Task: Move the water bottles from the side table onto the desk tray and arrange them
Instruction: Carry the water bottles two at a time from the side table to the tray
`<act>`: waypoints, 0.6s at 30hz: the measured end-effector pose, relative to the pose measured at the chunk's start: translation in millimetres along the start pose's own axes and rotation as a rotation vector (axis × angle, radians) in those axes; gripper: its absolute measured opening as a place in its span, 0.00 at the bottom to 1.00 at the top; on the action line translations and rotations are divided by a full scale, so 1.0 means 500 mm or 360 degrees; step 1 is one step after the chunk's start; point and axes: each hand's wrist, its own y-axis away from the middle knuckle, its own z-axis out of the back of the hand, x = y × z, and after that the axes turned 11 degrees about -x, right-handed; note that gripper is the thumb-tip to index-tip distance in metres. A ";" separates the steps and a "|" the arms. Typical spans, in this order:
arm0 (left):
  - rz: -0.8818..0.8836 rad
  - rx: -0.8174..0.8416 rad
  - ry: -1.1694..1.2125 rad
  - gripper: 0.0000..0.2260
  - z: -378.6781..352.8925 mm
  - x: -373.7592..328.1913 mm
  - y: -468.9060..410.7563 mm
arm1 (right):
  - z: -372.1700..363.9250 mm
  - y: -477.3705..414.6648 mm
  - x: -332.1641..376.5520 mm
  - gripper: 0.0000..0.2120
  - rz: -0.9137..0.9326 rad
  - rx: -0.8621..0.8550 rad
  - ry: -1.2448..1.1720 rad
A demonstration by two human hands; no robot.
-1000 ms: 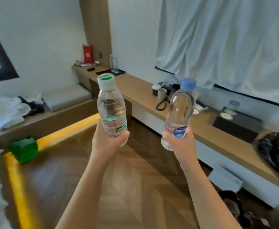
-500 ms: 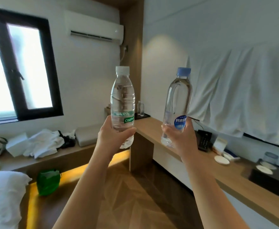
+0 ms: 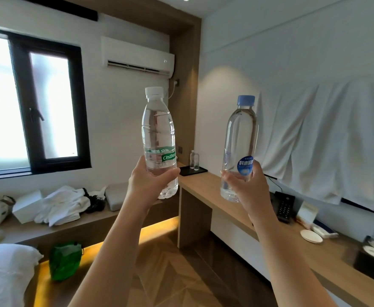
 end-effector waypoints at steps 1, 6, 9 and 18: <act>-0.0003 0.0000 -0.0004 0.24 0.000 0.003 -0.007 | -0.005 -0.004 -0.001 0.26 0.0001 0.0002 -0.0003; -0.0016 0.0012 -0.0041 0.26 -0.005 0.018 -0.049 | -0.036 -0.028 -0.013 0.26 -0.0007 -0.0004 0.0049; -0.0024 0.0057 -0.0065 0.26 -0.013 0.025 -0.077 | -0.058 -0.046 -0.021 0.27 -0.0036 0.0013 0.0058; -0.0036 0.0039 -0.0073 0.22 -0.066 0.072 -0.188 | -0.136 -0.145 -0.066 0.28 -0.0017 0.0044 0.0068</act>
